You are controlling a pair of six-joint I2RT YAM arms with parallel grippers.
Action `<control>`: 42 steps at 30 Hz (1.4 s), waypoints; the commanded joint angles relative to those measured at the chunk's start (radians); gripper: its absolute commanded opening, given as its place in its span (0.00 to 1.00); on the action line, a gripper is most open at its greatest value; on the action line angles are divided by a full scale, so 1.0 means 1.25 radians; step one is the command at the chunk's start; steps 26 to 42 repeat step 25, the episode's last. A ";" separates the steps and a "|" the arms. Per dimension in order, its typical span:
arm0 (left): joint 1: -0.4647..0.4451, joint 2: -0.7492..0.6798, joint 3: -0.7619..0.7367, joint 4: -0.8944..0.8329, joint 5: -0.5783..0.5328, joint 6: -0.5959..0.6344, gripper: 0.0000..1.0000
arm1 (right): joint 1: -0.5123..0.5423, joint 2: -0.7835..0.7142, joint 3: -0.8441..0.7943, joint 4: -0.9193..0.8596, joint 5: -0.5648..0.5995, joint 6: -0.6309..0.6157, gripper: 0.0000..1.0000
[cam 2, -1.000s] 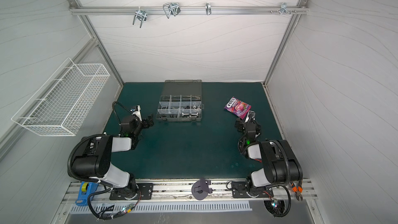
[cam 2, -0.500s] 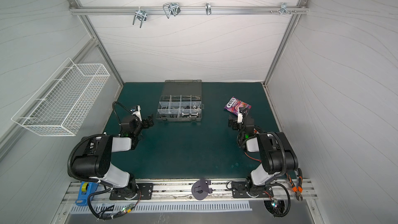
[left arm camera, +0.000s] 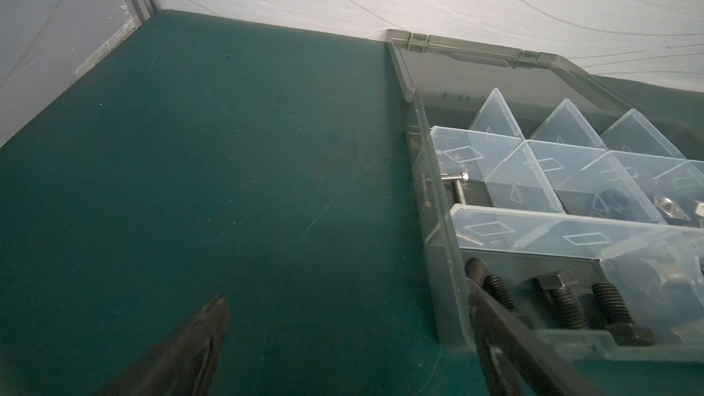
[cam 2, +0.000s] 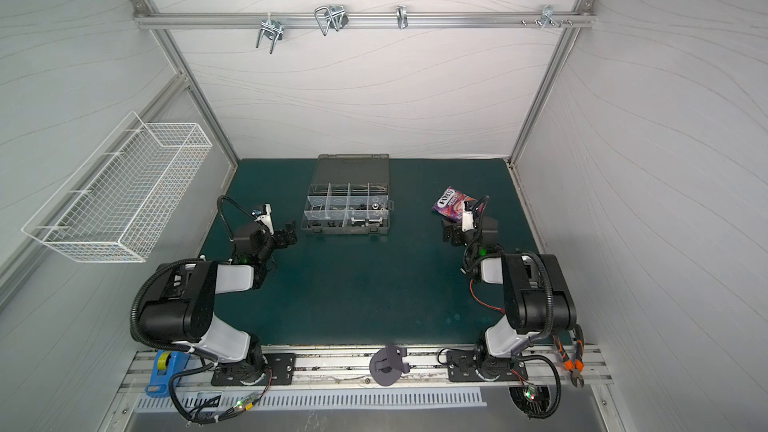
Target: Sort the screws and nuts into containers
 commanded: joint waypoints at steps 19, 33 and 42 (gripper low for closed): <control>-0.013 0.005 0.017 0.012 -0.035 0.023 0.99 | 0.003 0.006 0.001 -0.008 -0.016 -0.005 0.99; -0.013 0.005 0.018 0.012 -0.035 0.022 0.99 | 0.004 0.006 0.001 -0.009 -0.016 -0.005 0.99; -0.013 0.005 0.018 0.012 -0.035 0.022 0.99 | 0.004 0.006 0.001 -0.009 -0.016 -0.005 0.99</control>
